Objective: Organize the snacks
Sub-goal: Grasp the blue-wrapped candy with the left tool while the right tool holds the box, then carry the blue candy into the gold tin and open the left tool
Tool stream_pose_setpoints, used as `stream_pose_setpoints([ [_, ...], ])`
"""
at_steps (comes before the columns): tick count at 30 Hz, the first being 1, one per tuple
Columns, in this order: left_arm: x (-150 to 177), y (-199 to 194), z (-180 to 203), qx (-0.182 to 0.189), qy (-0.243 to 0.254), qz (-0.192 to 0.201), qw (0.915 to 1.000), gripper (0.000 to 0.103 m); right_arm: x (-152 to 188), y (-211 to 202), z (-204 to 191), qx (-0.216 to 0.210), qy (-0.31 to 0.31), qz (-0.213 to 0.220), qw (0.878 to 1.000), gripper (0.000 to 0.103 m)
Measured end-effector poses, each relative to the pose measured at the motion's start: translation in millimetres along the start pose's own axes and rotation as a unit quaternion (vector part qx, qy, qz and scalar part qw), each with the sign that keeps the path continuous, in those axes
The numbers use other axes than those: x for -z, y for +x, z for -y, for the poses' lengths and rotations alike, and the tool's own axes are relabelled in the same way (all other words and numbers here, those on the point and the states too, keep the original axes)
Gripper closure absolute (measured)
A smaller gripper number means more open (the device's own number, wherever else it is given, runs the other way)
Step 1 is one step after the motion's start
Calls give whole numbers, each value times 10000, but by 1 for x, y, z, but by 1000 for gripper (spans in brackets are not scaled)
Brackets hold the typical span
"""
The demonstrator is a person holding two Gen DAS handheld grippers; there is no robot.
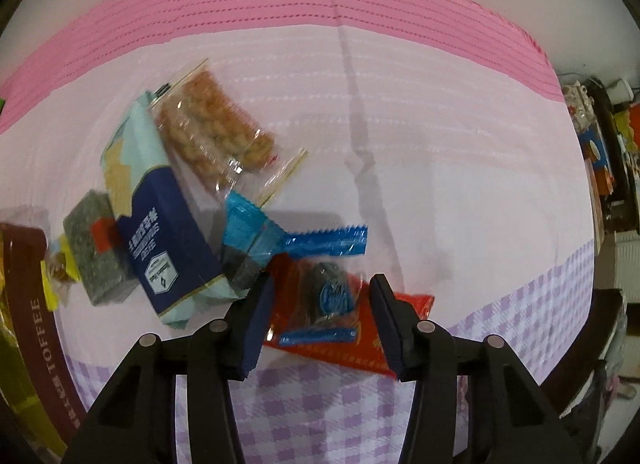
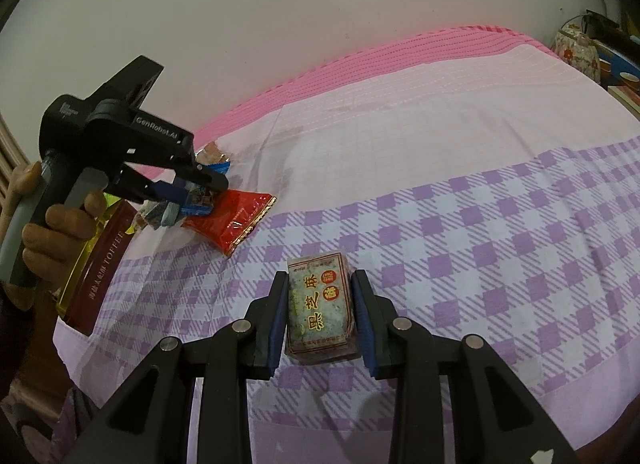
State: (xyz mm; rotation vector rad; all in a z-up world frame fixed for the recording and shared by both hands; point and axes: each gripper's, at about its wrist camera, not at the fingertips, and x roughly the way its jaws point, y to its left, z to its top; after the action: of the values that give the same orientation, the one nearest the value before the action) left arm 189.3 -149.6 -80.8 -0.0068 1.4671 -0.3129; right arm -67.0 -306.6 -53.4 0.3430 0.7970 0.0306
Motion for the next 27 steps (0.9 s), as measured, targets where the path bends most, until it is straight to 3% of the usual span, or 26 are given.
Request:
stream_pose_setpoints([
  [1,0,1,0,-23,30,-11,10000,53,0,0,0,-1,-2,0,10000,72],
  [3,1,2,3,-140,123,39,9998,72,0,0,0,-4,0,-2,10000,72],
  [8,11,-4,5,-262,173,208,9993,78,0,0,1,-6,1,-2,10000,72],
  [18,77,-52,-24,352,-121,446,9983,78,0,1,-6,136,-48,-13,9999,73],
  [27,131,-86,-58,398,-149,630,9971,78,1,7,-22,395,-195,-40,9990,74],
])
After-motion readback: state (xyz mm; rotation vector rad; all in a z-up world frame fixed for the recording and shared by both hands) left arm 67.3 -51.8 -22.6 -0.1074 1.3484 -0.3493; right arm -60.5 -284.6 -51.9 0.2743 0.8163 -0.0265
